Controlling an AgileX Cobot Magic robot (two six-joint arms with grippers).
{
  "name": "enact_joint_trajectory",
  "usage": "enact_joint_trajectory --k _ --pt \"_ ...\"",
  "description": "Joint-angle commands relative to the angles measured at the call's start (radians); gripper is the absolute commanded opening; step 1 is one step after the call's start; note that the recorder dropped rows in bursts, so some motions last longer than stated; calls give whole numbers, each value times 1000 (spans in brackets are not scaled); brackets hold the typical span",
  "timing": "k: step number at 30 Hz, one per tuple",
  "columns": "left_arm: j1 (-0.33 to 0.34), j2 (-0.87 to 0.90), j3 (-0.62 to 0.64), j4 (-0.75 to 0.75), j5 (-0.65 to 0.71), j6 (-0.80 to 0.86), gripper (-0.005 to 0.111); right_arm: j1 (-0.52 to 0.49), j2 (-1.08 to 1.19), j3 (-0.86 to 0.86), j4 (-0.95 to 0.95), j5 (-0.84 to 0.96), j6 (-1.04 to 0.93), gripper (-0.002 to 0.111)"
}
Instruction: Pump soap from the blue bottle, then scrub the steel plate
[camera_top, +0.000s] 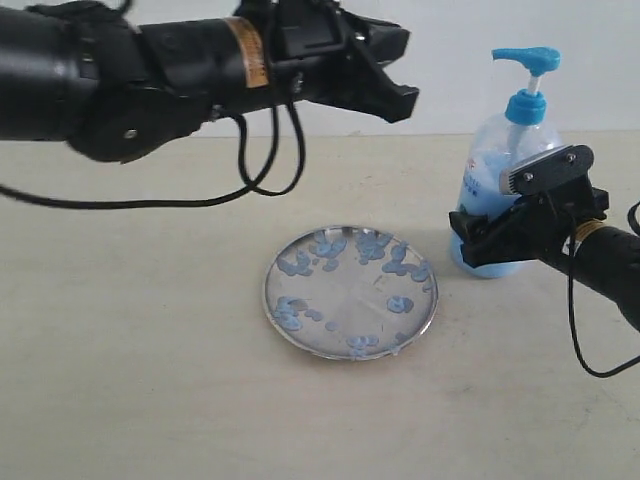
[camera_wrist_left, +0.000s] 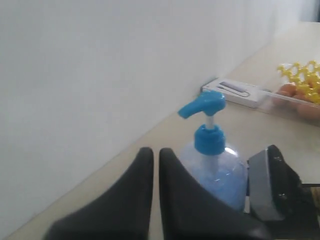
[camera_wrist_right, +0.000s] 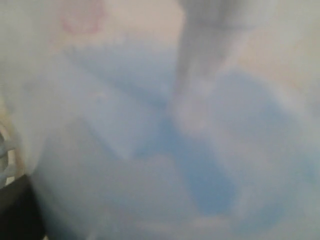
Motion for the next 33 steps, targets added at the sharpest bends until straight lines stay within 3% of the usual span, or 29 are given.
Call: enact_joint_trajectory --k 1,6,9,15,20,25,28,30,32,33 --pt "5 -197 210 -416 -19 376 4 -6 4 7 1 15 -26 105" --pt "5 -418 446 -679 -41 639 4 -6 4 7 -5 -72 -19 105" --pt "5 -568 565 -964 -123 823 4 -6 -7 7 -5 -154 -19 105" --pt "5 -861 736 -1530 -241 1253 4 -6 -196 64 -5 -88 -19 105" --pt "5 -1171 773 -1894 -225 1626 4 -6 -522 148 -120 193 76 105" --pt "5 -1447 773 -2120 -251 1869 4 -6 -859 195 -369 561 486 103" --pt "5 -1590 779 -2199 -310 1974 4 8 -1110 197 -532 851 900 76" --pt "5 -1676 785 -2199 -333 1998 4 29 -1284 197 -523 1028 1012 42" --pt "5 -1706 785 -2199 -377 2027 4 57 -1468 197 -463 1144 1000 0" --pt "5 -1706 785 -2199 -403 2037 4 75 -1540 197 -420 1182 996 1"
